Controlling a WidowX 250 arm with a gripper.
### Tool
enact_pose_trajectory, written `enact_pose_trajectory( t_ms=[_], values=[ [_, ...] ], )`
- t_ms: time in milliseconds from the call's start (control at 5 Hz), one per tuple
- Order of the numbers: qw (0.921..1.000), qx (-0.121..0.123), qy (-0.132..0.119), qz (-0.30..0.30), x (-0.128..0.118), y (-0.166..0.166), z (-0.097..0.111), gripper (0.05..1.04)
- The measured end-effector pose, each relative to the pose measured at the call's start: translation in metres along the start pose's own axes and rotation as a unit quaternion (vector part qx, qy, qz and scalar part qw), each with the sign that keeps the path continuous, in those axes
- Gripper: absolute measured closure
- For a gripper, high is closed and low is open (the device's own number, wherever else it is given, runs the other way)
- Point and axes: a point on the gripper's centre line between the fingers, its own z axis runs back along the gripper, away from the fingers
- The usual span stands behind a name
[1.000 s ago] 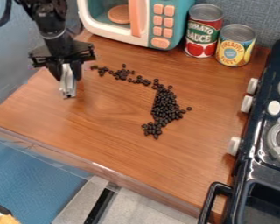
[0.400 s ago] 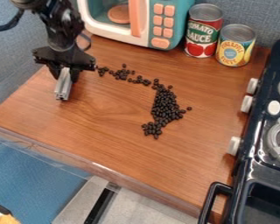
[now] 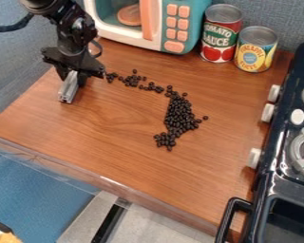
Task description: Sweep into pile
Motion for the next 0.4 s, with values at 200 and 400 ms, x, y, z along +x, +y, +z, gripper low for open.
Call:
enact_pose_trajectory(
  t_ms=[200,400],
  values=[
    [0.9997,-0.017,0.008,-0.018,0.0048,0.0019,-0.0041,0.689],
    [0.9983,-0.047,0.014,-0.031,0.0035,-0.0056,-0.0029,0.689]
  ],
)
